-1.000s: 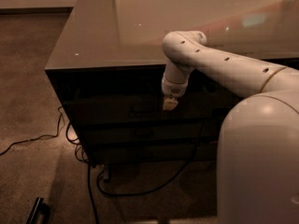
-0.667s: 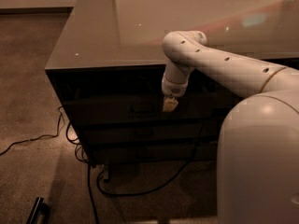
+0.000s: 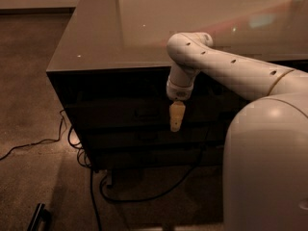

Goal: Open top drawer

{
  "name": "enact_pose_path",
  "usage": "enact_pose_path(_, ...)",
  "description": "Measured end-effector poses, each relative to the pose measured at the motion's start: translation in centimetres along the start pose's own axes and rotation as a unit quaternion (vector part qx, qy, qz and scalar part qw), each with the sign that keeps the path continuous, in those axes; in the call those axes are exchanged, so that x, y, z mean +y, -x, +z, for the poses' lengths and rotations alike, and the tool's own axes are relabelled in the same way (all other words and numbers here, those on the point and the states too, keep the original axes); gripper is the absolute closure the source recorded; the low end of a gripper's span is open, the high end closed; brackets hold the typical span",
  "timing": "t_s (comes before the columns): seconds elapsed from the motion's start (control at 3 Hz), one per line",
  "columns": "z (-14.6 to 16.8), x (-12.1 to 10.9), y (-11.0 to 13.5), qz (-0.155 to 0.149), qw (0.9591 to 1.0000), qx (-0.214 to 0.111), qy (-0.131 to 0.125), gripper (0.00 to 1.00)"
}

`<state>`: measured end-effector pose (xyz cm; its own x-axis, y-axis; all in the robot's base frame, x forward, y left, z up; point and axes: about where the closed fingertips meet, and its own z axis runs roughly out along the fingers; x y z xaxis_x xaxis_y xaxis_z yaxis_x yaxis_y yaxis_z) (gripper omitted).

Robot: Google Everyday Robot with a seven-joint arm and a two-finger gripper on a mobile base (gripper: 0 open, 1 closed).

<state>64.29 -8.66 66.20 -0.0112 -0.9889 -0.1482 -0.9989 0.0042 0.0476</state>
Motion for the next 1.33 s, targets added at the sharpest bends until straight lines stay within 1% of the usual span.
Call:
enact_pose_path(0.33, 0.0, 0.0, 0.0, 0.0, 1.0, 0.0, 0.0, 0.0)
enact_pose_path(1.0, -0.9, 1.7, 0.2, -0.011, 0.9989, 0.014, -0.042, 0.0)
enact_pose_path(1.33, -0.9, 2.3, 0.2, -0.013, 0.9982, 0.025, -0.054, 0.0)
